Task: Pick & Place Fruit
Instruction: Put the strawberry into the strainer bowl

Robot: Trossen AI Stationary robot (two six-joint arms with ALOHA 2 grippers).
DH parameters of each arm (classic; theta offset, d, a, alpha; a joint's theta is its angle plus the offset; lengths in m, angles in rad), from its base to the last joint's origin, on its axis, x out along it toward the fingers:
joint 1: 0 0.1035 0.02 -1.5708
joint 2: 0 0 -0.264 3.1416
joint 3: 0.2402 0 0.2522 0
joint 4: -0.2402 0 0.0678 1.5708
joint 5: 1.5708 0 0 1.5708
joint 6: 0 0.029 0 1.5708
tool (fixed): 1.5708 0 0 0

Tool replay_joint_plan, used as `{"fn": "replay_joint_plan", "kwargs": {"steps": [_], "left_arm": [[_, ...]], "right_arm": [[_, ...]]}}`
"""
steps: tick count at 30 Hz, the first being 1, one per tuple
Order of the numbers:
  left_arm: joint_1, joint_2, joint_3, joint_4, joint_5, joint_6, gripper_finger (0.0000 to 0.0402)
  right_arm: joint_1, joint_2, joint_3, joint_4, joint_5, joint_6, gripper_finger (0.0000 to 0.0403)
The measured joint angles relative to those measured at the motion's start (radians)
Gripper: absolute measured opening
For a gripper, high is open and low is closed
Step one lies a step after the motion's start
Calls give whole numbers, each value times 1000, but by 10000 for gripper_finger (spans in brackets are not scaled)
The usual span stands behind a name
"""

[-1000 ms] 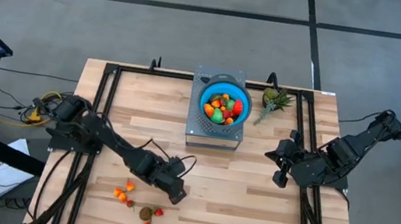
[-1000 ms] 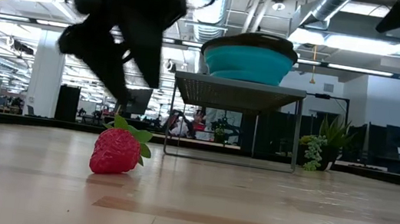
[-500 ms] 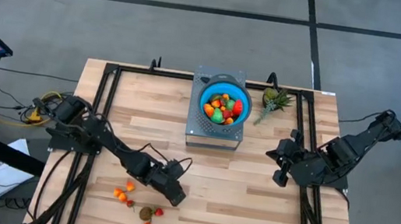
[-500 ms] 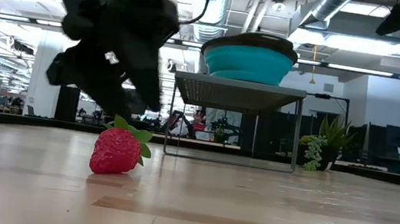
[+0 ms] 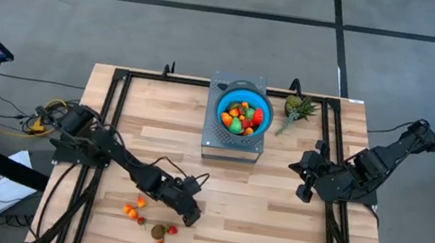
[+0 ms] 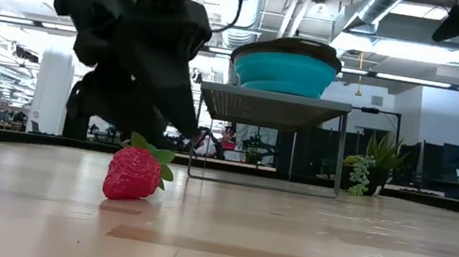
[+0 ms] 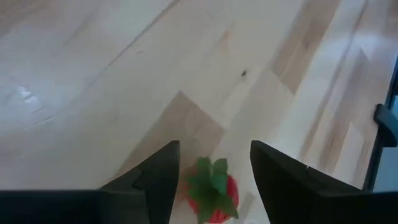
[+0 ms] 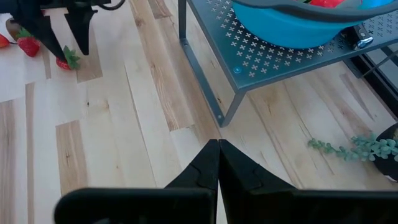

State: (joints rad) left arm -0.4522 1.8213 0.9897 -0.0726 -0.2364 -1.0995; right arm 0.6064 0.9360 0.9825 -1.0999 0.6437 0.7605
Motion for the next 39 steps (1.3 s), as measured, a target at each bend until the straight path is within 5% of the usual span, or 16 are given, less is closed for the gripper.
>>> {"fn": "replay_joint_plan", "kwargs": {"steps": [8,21,39], "left_arm": [[-1,72,0,72,99,-13,178],[14,63,1,80,76,-2,136],[14,63,1,82,72,-4,5]], "right_arm": [[0,0,0,-6,0,0,0],[0,0,0,-16,0,0,0],[0,0,0,-15,0,0,0]]}}
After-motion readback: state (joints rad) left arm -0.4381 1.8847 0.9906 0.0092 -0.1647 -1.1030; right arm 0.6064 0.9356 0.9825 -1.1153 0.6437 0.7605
